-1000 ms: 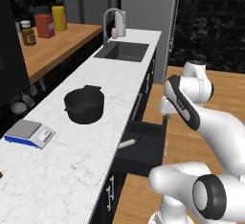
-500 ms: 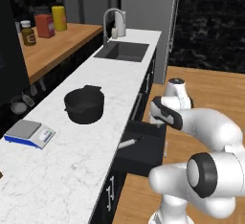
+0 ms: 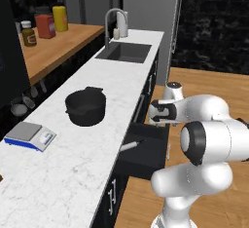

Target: Pick the rolling pin from the drawer and place it on the counter.

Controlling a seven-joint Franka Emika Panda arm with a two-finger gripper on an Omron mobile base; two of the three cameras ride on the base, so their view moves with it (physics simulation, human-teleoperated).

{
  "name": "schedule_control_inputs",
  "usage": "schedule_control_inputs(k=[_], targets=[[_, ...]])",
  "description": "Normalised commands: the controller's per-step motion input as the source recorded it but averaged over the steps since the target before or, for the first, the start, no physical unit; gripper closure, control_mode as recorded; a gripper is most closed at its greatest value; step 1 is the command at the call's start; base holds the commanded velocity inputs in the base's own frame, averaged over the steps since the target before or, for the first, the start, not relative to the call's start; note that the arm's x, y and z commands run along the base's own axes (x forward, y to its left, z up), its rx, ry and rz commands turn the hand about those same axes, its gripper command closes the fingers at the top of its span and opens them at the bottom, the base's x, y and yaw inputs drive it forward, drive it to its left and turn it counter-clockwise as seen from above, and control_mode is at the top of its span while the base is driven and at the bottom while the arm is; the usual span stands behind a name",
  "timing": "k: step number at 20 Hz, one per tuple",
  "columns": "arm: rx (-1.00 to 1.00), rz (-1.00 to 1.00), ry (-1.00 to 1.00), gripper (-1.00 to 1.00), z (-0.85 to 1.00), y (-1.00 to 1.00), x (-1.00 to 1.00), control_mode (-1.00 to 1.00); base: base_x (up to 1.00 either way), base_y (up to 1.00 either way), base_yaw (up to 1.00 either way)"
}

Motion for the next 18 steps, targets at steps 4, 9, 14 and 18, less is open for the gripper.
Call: schedule_control_inputs(k=[4,9,14,18], targets=[[0.00,-0.02,0.05,-1.00,-0.41,-0.11,0.02,-1.00,0.00,0.00,0.00],[0.00,-0.01,0.00,-1.00,-0.63,-0.04,0.04,-1.00,0.00,0.00,0.00],[0.00,0.00,0.00,-1.00,-0.57,-0.14,0.00,-1.00,0.00,0.00,0.00],[0.00,-0.01,0.00,-1.00,-0.54,-0.21,0.02,-1.00,0.00,0.00,0.00]])
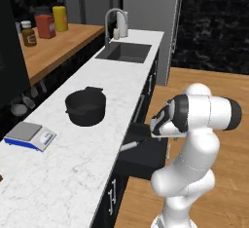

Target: Pick the rolling pin from the drawer and place it on the counter.

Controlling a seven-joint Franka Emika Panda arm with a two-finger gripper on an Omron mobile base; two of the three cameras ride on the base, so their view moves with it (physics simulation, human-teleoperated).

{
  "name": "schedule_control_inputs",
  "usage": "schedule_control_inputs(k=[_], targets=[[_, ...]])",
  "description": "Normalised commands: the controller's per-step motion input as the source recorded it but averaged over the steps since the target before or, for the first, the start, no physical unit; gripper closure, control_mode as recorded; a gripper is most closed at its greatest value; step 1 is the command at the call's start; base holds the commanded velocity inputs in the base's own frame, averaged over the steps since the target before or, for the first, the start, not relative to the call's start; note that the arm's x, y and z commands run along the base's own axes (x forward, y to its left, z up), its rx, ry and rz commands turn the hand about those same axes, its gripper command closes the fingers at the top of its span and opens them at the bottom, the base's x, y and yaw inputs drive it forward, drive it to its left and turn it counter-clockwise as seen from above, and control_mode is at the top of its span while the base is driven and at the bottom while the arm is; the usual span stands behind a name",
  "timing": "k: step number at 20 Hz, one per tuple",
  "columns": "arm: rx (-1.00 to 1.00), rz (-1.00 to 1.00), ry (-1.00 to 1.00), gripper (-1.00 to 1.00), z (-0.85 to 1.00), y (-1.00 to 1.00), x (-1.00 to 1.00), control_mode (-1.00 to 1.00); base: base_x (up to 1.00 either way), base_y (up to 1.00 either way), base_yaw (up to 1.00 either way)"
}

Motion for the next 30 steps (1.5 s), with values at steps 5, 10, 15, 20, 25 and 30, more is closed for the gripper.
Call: schedule_control_inputs(k=[5,10,15,20,25,30], targets=[[0.00,-0.02,0.00,-1.00,-0.41,-0.11,0.14,-1.00,0.00,0.00,0.00],[0.01,-0.01,0.04,-1.00,-0.26,-0.79,-0.06,-1.00,0.00,0.00,0.00],[0.10,-0.01,0.03,-1.00,-0.30,-1.00,-0.24,-1.00,0.00,0.00,0.00],[0.15,-0.01,0.00,-1.00,-0.36,-1.00,-0.31,-1.00,0.00,0.00,0.00],[0.15,-0.01,0.02,-1.00,-0.18,-1.00,-0.25,-1.00,0.00,0.00,0.00],[0.11,0.00,0.03,-1.00,0.08,-0.89,-0.17,-1.00,0.00,0.00,0.00]])
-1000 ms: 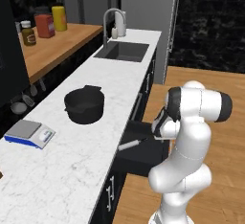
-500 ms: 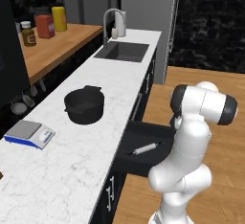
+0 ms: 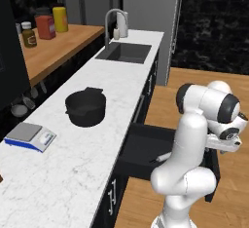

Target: Pick the rolling pin from the drawer and place it on the counter.

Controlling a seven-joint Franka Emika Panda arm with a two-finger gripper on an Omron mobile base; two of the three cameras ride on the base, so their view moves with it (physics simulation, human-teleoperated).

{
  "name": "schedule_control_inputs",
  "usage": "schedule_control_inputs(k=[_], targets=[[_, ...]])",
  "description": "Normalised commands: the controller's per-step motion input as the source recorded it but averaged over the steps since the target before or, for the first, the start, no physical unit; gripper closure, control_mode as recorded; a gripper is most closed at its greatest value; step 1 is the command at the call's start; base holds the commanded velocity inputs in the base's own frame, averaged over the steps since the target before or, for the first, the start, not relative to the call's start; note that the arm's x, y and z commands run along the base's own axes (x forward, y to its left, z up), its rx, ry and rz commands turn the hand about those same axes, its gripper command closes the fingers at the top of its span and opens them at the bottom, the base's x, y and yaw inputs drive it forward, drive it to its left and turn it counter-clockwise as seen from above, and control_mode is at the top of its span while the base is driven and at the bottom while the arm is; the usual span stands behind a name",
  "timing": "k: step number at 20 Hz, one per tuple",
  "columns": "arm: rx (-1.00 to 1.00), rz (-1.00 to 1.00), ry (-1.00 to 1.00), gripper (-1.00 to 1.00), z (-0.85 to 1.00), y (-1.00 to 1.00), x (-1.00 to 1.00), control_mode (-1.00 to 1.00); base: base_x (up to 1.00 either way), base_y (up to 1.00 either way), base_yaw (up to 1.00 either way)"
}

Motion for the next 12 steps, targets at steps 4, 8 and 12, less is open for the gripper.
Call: schedule_control_inputs(k=[4,8,12], targets=[[-0.01,0.00,0.01,-1.00,0.96,0.60,0.25,-1.00,0.00,0.00,0.00],[-0.12,-0.14,0.02,-1.00,1.00,1.00,0.59,-1.00,0.00,0.00,0.00],[-0.26,-0.16,0.37,-1.00,0.20,1.00,0.60,-1.00,0.00,0.00,0.00]])
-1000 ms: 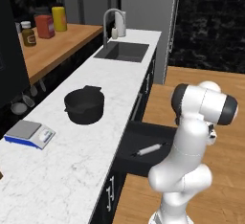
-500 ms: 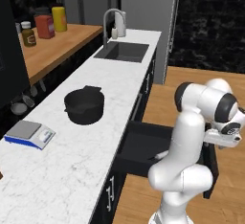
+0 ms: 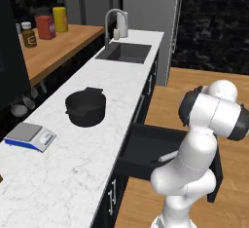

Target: Pick the rolling pin from the drawer and place it on the counter.

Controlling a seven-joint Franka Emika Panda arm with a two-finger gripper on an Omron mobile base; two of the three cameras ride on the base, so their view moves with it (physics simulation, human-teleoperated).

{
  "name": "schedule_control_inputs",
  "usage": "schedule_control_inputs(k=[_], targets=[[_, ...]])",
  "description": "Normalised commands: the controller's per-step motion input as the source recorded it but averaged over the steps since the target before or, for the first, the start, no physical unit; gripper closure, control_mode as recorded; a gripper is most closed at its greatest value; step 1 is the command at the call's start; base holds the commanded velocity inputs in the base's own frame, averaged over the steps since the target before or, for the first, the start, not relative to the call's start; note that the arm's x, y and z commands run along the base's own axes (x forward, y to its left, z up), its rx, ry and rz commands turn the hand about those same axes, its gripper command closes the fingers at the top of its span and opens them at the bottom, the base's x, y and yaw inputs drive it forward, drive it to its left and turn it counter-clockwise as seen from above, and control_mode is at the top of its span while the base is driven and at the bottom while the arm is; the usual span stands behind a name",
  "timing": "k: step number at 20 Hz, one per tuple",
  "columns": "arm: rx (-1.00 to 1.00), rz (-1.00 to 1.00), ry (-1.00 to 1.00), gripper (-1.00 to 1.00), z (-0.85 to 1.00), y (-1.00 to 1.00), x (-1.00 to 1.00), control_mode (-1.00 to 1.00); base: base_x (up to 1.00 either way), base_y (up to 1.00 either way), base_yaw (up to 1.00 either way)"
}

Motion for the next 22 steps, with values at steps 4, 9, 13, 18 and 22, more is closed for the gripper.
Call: schedule_control_inputs(k=[4,9,13,18,22], targets=[[-0.11,-0.16,0.17,-1.00,-0.07,0.96,0.44,-1.00,0.00,0.00,0.00],[0.00,-0.05,0.00,-1.00,-0.44,0.87,0.07,-1.00,0.00,0.00,0.00],[0.00,-0.16,0.00,-1.00,-0.64,0.08,0.12,-1.00,0.00,0.00,0.00],[0.00,-0.20,0.00,-1.00,-0.46,-0.19,0.20,-1.00,0.00,0.00,0.00],[0.00,-0.14,0.00,-1.00,-0.34,-0.05,0.38,-1.00,0.00,0.00,0.00]])
